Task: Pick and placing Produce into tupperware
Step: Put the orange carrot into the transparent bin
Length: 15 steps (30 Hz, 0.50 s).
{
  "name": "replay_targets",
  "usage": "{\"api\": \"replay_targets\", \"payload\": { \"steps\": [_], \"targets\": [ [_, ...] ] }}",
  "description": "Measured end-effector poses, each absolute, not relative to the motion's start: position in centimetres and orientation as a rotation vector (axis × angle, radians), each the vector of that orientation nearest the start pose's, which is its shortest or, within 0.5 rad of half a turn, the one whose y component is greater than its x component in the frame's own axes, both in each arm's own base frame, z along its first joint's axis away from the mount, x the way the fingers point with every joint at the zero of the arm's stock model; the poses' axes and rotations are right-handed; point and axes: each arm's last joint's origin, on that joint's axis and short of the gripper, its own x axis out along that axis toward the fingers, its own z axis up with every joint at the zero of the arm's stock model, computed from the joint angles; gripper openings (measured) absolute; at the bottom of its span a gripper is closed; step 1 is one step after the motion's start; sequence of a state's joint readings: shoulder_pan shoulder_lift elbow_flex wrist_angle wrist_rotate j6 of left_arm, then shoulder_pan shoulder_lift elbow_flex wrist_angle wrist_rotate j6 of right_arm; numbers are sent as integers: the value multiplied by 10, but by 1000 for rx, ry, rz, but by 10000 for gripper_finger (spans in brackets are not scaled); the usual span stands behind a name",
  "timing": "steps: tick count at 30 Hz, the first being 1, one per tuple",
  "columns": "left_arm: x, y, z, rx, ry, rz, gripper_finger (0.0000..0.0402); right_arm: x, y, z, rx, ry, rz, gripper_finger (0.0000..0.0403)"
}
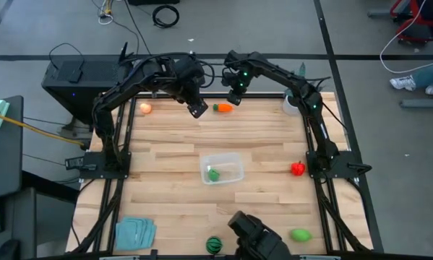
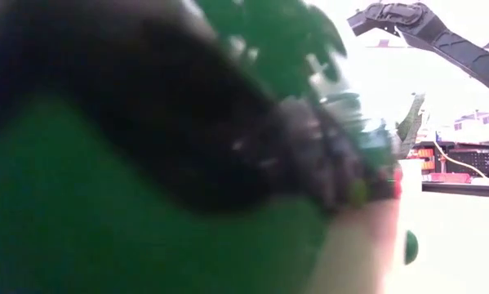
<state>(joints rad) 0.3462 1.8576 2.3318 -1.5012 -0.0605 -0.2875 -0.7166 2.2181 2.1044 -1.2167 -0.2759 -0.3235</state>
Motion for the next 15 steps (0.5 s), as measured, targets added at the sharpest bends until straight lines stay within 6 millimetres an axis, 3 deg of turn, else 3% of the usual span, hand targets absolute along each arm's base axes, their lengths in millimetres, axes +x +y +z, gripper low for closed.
{"api": "replay_targets", "payload": {
  "steps": [9, 15],
  "targets": [
    [315, 115, 440, -426, 953, 527, 201, 354, -291, 255, 173, 1170, -107, 206],
    [315, 115, 440, -425, 953, 527, 193, 359, -289, 252, 77, 1166, -86, 261]
  ]
}}
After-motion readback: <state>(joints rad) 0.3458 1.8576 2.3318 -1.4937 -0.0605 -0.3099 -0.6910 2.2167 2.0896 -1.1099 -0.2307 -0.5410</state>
